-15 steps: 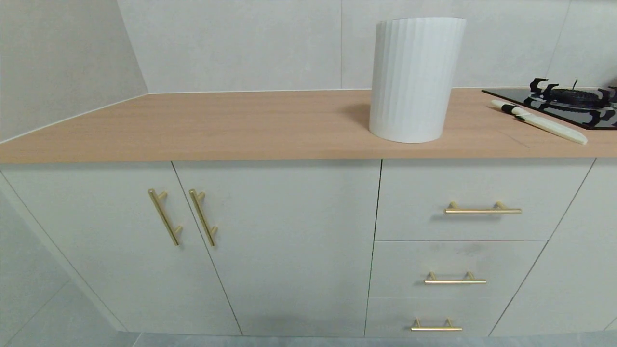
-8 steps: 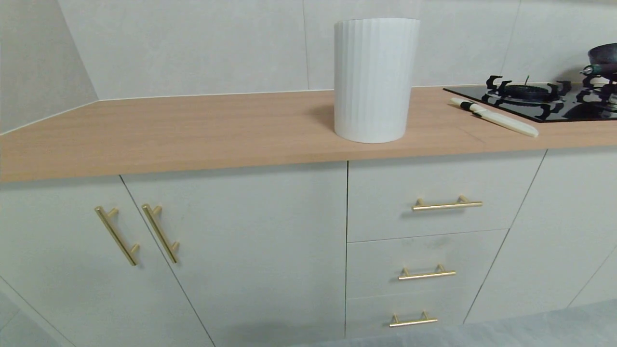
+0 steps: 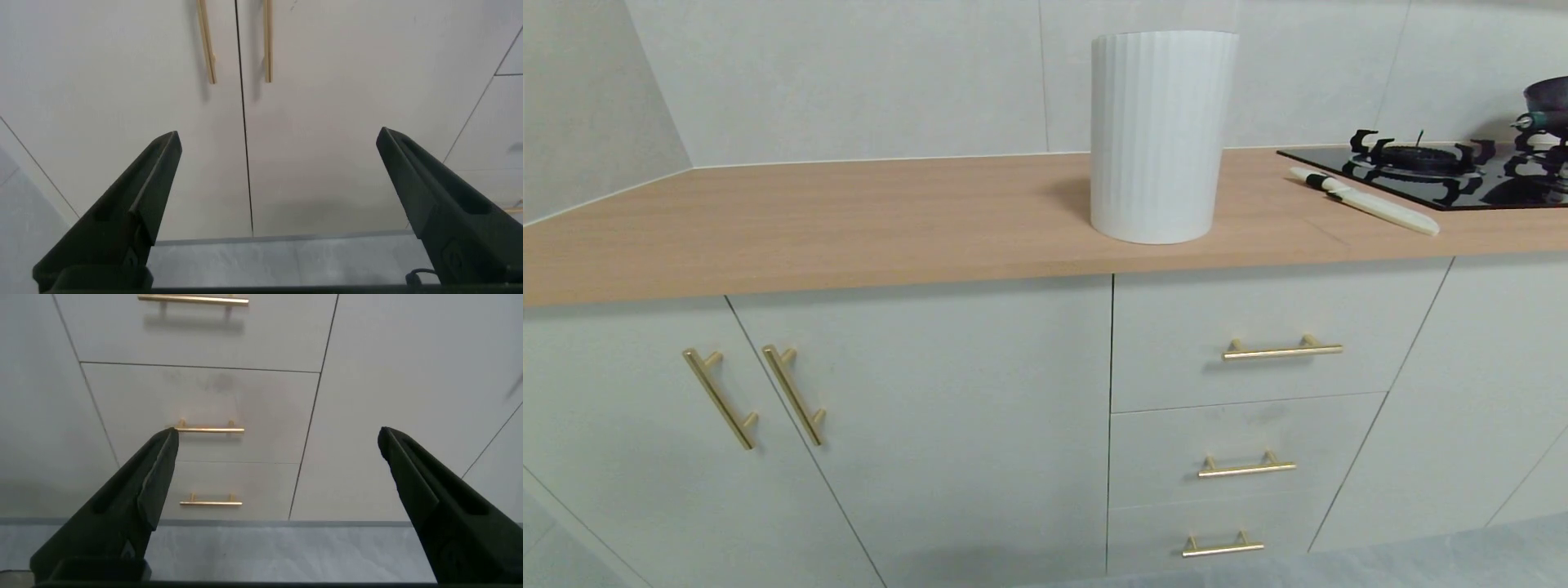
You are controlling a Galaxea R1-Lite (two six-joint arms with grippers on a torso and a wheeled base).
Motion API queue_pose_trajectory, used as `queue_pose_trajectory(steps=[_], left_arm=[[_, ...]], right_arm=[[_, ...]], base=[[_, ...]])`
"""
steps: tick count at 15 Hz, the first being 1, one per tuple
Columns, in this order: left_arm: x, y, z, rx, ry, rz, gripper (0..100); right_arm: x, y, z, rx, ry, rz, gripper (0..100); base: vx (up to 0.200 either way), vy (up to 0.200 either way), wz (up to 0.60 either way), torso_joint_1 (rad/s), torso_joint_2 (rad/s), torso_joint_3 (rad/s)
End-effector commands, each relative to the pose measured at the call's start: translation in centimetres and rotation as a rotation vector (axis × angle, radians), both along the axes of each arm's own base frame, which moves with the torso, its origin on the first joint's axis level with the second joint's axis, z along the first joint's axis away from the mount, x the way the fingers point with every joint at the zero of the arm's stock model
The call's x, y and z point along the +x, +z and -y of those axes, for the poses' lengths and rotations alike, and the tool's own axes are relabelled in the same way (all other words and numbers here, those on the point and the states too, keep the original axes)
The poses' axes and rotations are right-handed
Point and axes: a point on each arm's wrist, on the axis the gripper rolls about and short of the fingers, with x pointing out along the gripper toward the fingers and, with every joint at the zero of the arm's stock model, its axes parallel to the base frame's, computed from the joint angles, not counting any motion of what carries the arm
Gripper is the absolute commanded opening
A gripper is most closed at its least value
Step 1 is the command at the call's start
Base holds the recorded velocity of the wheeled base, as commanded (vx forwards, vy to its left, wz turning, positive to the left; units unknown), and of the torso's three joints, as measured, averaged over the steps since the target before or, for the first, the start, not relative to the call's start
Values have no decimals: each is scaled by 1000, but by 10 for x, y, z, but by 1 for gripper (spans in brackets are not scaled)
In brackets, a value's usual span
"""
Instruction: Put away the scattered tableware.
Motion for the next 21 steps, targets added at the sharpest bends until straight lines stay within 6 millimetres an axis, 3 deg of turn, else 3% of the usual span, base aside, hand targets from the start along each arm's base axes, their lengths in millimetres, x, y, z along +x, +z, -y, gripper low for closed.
queue_pose_trajectory(steps=[1, 4, 10, 19, 21], left_arm=[[0, 0, 0, 1, 0, 0, 100], [0, 0, 0, -4, 0, 0, 100], [0, 0, 0, -5, 0, 1, 100], [0, 0, 0, -5, 0, 1, 100], [0, 0, 0, -4, 0, 0, 100]], right_arm=[[0, 0, 0, 0, 1, -1, 100], [0, 0, 0, 0, 1, -1, 100], [0, 0, 0, 0, 1, -1, 100], [0, 0, 0, -2, 1, -1, 100], [0, 0, 0, -2, 1, -1, 100]], base=[[0, -200, 0, 12, 2, 2], [0, -200, 0, 2, 4, 2], [0, 0, 0, 0, 0, 0], [200, 0, 0, 0, 2, 5], [0, 0, 0, 0, 0, 0]])
